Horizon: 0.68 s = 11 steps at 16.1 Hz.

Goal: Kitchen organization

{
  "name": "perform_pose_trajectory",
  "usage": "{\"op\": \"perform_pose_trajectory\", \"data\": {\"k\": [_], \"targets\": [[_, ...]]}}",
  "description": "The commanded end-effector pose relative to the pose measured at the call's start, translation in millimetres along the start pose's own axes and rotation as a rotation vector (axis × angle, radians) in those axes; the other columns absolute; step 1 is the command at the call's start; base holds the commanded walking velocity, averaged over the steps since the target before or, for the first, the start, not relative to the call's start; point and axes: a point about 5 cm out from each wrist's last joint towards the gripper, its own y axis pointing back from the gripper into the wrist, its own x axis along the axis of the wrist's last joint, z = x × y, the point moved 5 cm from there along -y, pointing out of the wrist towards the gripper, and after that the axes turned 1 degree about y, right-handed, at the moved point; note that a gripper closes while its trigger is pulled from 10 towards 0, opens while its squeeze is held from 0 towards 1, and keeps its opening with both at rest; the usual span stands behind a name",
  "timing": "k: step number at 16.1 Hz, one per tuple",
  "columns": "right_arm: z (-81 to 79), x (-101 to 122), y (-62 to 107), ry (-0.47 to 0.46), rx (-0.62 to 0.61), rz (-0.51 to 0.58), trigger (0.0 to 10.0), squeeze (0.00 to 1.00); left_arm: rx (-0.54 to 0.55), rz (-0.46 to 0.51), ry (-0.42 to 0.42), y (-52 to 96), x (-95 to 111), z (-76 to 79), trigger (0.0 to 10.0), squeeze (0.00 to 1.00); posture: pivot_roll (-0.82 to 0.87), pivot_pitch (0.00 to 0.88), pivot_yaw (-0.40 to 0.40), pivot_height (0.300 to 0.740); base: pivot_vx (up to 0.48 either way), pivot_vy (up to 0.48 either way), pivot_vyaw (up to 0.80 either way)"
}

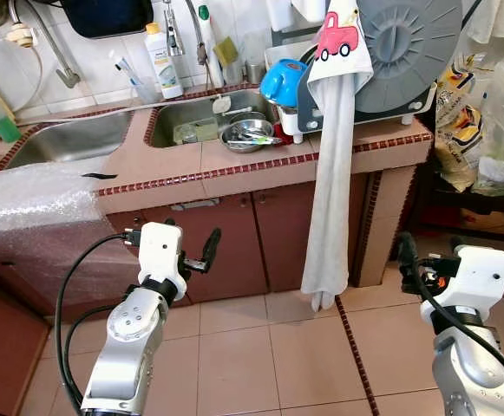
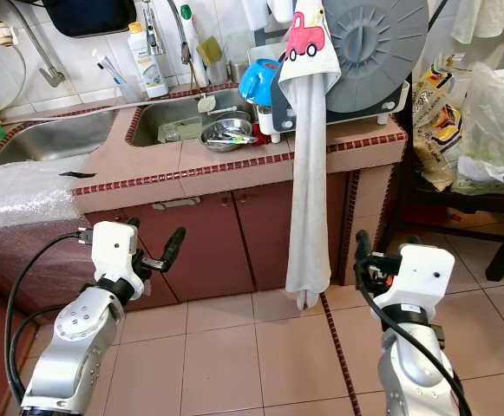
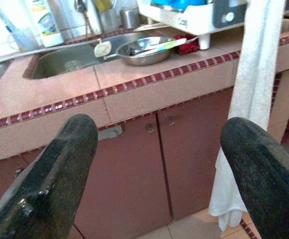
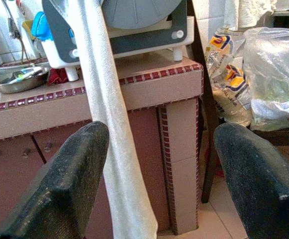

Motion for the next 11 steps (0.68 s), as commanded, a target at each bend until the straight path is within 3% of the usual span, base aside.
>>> {"op": "perform_pose_trajectory", "data": {"k": [1,2,9,11], "targets": [[-7.3,5.9,0.7,-0.016,0.02,0.016,10.0,0.0,0.041,-0.017,-0.002,-1.7,-2.3,-12.3,10.0,0.0,-0.15,0.0,0.177,0.74,0.0,0.0,0.0],[-6.8,4.7,1.1,-0.016,0.019,0.01,10.0,0.0,0.044,-0.009,-0.001,-5.0,0.6,-13.4,10.0,0.0,-0.15,0.0,0.178,0.74,0.0,0.0,0.0],[-5.6,1.9,3.2,-0.023,0.009,0.0,10.0,0.0,-0.006,-0.009,-0.005,-3.9,-0.3,-3.7,10.0,0.0,-0.16,0.0,0.186,0.74,0.0,0.0,-0.8],[-5.7,7.6,1.4,-0.024,0.012,0.021,10.0,0.0,0.015,0.0,0.009,-7.7,2.2,-6.2,10.0,0.0,-0.16,0.0,0.184,0.74,0.0,0.0,0.0]]}}
